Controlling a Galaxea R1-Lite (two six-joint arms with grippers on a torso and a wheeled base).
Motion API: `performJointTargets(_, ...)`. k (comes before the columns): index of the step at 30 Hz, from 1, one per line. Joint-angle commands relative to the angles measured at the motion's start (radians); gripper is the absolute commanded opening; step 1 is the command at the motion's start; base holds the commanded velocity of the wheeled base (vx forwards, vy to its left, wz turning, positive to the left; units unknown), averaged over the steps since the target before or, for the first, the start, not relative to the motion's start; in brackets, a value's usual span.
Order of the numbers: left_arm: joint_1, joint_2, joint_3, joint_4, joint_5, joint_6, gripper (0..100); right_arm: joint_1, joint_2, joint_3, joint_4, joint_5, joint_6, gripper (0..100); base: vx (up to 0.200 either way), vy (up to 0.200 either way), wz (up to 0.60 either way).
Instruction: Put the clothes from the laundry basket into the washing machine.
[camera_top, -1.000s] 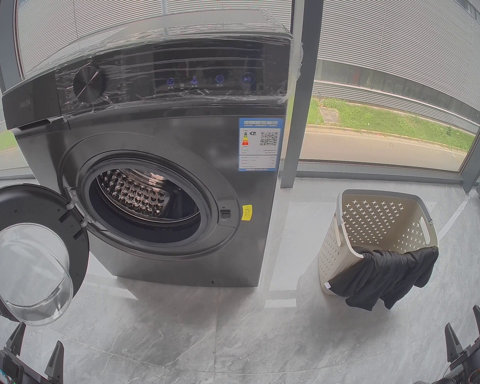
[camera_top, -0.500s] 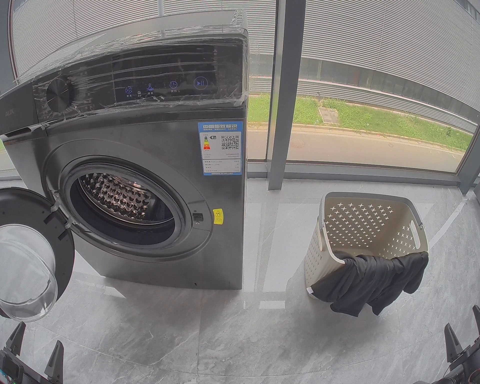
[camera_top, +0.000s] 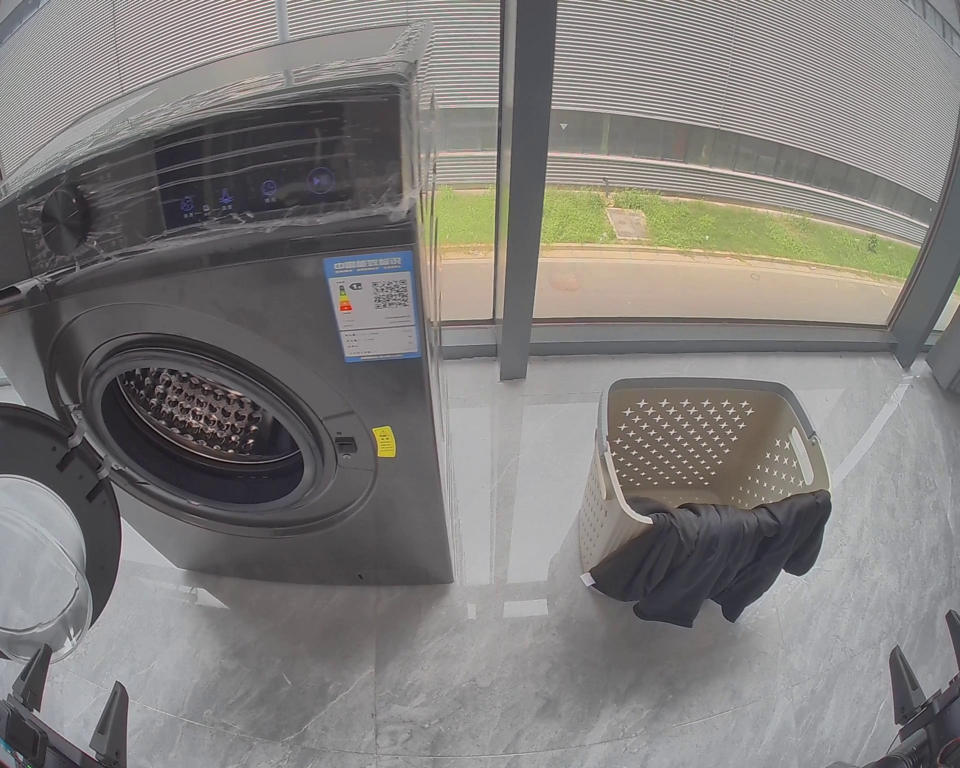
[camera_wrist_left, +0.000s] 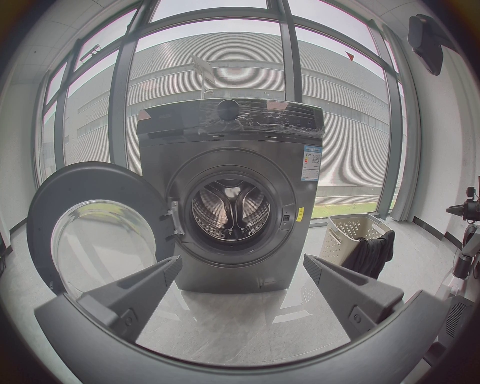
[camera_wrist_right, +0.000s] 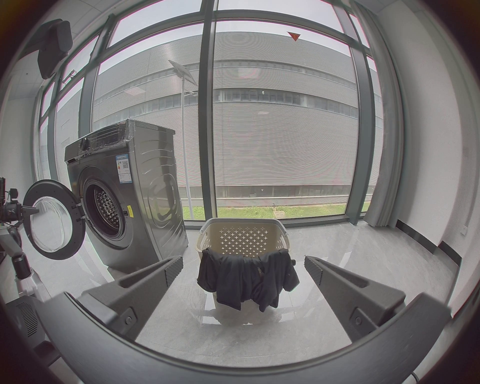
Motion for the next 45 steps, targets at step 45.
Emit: performJointTargets(45, 0.002, -0.017, 0.016, 0.000, 0.001, -0.001, 100, 0.000, -0.012, 0.018, 0.000, 0.000, -0.001, 100, 0.000, -0.169, 0.00)
